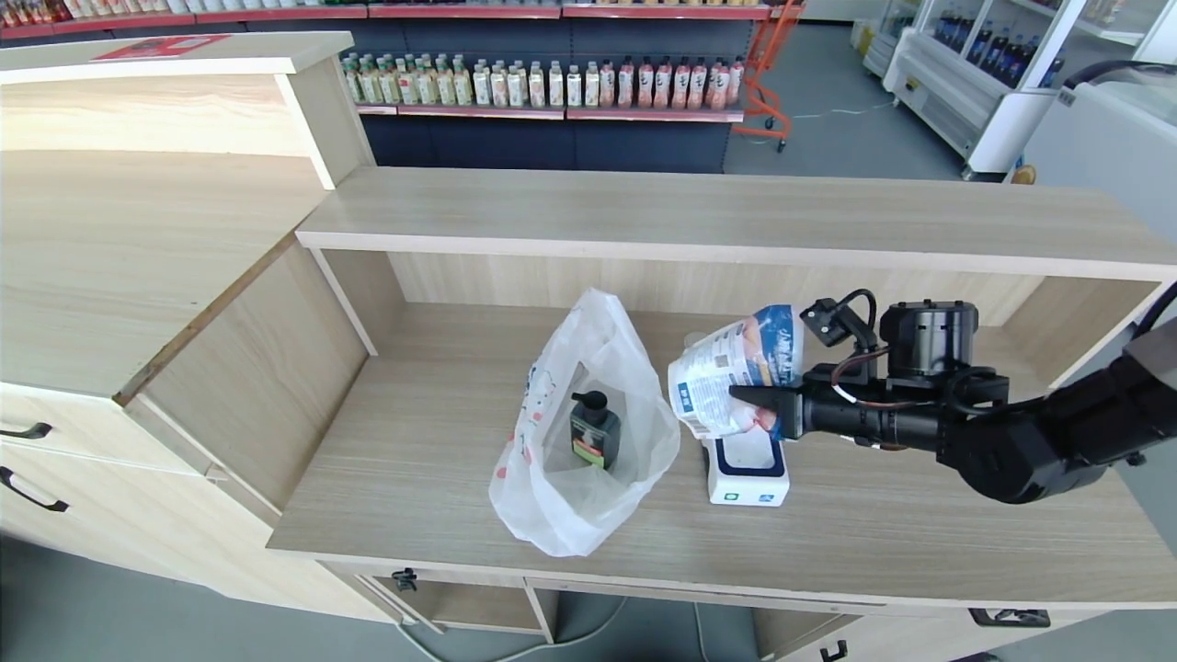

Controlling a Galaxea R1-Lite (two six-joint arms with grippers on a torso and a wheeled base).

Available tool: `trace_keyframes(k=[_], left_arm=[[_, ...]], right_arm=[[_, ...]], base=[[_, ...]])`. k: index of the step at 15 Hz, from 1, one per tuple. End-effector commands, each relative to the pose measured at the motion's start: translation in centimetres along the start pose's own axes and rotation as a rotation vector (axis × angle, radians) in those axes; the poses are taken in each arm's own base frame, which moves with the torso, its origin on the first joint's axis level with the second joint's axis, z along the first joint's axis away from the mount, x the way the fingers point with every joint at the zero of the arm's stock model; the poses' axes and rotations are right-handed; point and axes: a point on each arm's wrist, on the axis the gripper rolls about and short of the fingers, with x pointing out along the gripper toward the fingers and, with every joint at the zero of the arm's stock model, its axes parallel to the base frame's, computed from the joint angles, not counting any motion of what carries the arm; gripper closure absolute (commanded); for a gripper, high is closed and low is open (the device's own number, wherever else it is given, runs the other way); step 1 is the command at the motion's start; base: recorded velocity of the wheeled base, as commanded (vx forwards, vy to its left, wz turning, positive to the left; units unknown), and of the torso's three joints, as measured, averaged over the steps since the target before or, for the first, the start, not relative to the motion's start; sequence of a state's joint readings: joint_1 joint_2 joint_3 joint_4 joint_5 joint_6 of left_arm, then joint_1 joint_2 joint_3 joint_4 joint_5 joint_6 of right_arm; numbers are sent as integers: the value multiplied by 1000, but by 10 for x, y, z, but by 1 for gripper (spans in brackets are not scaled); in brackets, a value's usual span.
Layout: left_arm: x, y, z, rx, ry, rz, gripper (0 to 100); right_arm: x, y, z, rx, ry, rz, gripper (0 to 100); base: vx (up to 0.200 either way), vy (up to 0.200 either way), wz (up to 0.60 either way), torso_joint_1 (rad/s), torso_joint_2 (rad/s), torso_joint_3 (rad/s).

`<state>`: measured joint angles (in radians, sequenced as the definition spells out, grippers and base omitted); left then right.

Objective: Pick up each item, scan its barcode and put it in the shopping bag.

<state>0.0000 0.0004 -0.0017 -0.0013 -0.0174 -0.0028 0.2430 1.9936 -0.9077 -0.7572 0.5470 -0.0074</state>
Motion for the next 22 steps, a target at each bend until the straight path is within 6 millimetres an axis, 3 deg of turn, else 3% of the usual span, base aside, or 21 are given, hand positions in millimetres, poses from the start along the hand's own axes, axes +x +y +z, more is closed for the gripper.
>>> trace_keyframes(k=[1, 4, 9, 18, 19, 22], left_arm=[[0, 0, 0, 0, -1, -1, 0], [0, 0, 0, 0, -1, -1, 0], [0, 0, 0, 1, -1, -1, 0], [0, 0, 0, 0, -1, -1, 0], [0, 0, 0, 0, -1, -1, 0], [0, 0, 0, 0, -1, -1, 0]], right_arm=[[24, -7, -15, -14, 37, 3, 100], [43, -16, -27, -108, 57, 11, 100], [86, -11, -28, -160, 13, 43, 100], [116, -7, -34, -180, -2, 75, 100], [119, -8, -30, -186, -15, 78, 0], [122, -8, -15, -161, -61, 83, 0]], base=[[0, 0, 0, 0, 0, 0], [0, 0, 0, 0, 0, 0], [0, 0, 0, 0, 0, 0], [0, 0, 0, 0, 0, 0], [0, 0, 0, 0, 0, 0], [0, 0, 0, 0, 0, 0]])
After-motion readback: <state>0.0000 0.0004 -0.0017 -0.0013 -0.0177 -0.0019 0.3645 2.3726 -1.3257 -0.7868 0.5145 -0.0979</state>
